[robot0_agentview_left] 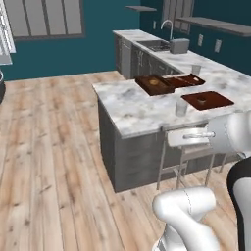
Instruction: Take the cupcakes from the fridge and place them on the empty tray on the dining counter.
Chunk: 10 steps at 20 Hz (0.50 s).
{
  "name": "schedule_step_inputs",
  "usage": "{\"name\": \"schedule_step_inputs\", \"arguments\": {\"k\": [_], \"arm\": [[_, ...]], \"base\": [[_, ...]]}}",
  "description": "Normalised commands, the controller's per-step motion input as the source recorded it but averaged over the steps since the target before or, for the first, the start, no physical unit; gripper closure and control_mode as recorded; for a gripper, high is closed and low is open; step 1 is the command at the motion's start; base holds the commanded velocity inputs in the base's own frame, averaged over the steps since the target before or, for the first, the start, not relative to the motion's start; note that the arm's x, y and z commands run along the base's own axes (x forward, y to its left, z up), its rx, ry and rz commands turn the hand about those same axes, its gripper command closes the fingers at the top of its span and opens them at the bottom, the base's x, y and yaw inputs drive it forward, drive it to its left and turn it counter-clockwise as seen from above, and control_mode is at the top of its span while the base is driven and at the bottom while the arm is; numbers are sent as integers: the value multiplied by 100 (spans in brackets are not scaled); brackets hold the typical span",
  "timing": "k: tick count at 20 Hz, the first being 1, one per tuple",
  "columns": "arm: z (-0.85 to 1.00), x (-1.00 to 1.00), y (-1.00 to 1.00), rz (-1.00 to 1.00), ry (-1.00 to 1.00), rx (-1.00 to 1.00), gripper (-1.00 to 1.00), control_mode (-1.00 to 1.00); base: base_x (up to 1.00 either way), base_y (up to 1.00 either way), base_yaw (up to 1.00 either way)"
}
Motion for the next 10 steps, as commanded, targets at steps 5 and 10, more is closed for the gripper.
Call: {"name": "schedule_step_inputs", "arguments": {"k": [5,10], "arm": [[0,0,0,0,0,0,-100,100],[0,0,0,0,0,0,-100,100]], "base": [[47,100,12],[86,100,9]]}}
